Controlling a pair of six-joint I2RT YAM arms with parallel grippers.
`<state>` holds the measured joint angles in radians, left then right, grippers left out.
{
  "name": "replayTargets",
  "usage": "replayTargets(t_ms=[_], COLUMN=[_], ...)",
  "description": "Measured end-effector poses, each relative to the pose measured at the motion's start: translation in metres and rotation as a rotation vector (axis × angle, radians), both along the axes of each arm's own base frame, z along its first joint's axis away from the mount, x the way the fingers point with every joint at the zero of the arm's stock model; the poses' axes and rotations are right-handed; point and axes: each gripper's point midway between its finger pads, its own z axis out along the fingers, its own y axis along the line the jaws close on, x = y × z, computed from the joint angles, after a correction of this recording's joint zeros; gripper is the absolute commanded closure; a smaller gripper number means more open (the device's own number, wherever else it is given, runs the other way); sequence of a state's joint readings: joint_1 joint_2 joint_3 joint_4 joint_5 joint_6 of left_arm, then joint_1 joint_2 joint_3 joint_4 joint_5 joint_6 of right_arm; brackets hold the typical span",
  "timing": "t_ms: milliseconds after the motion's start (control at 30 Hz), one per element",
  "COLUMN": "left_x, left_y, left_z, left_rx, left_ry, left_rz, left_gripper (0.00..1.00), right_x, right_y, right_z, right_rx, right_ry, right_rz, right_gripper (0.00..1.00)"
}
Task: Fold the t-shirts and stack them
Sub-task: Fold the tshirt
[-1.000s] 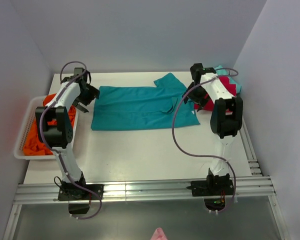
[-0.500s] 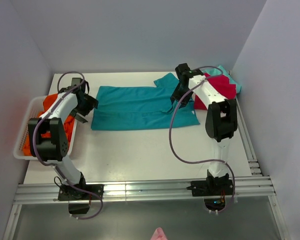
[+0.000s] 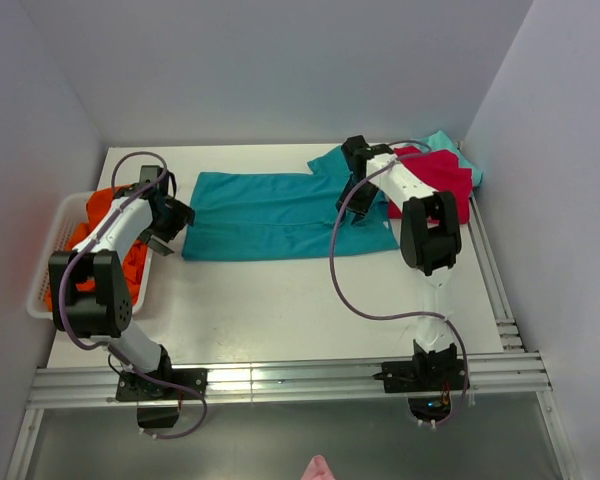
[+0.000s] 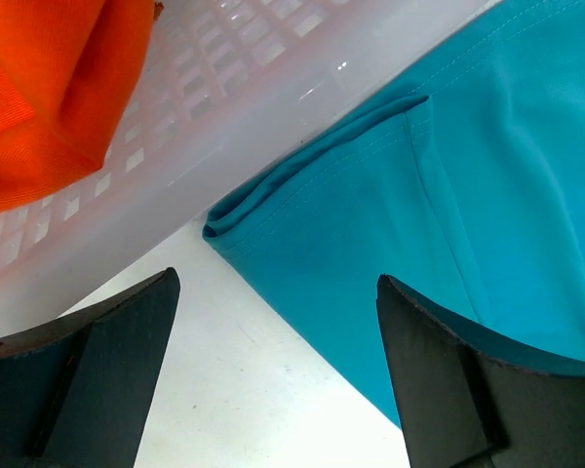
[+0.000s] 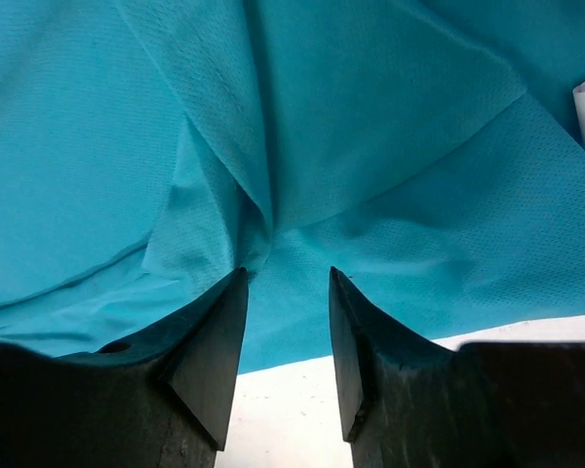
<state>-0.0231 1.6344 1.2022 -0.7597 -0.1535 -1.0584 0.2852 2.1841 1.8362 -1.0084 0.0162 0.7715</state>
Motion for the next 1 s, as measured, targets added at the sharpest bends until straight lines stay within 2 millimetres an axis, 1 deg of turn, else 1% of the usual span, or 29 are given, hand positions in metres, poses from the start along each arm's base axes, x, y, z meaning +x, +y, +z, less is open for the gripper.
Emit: replayTargets(t_ms=[33, 133, 267, 367, 433, 500, 533, 633, 800, 1000], left_x=[0.0, -0.001, -0.001, -0.001, -0.001, -0.002, -0.002, -0.002, -0.001, -0.001], left_y=[0.0, 0.0, 0.0, 0.0, 0.0, 0.0, 0.0, 0.0, 0.001, 0.0], left_z=[0.0, 0.0, 0.0, 0.0, 0.0, -0.001, -0.001, -0.001, -0.001, -0.001], left_rx=[0.0, 0.001, 0.002, 0.004, 0.006, 0.007, 0.008, 0.008, 0.01, 0.013], left_ry=[0.0, 0.0, 0.001, 0.001, 0.002, 0.003, 0.003, 0.003, 0.002, 0.002], left_rz=[0.0, -0.001, -0.004, -0.009, -0.014, -0.018, -0.019, -0.022, -0.025, -0.042], left_gripper=[0.11, 0.11, 0.12, 0.12, 0.12, 0.12, 0.12, 0.13, 0.13, 0.14], right_x=[0.001, 0.005, 0.007, 0.005, 0.005, 0.006, 0.006, 0.006, 0.017, 0.025], right_y=[0.0, 0.001, 0.002, 0.002, 0.001, 0.002, 0.002, 0.002, 0.006, 0.011], right_z=[0.001, 0.002, -0.006, -0.012, -0.012, -0.012, -0.012, -0.012, -0.013, -0.025], right_rx=[0.0, 0.002, -0.002, -0.006, -0.006, -0.006, -0.005, -0.004, 0.005, 0.003], right_ry=[-0.004, -0.014, 0.0, 0.015, 0.016, 0.014, 0.014, 0.014, 0.001, 0.012], right_rz=[0.0, 0.0, 0.0, -0.001, -0.001, -0.001, -0.002, -0.006, -0.016, -0.021], right_gripper=[0.57, 0.58, 0.59, 0.64, 0.67, 0.69, 0.71, 0.74, 0.75, 0.75])
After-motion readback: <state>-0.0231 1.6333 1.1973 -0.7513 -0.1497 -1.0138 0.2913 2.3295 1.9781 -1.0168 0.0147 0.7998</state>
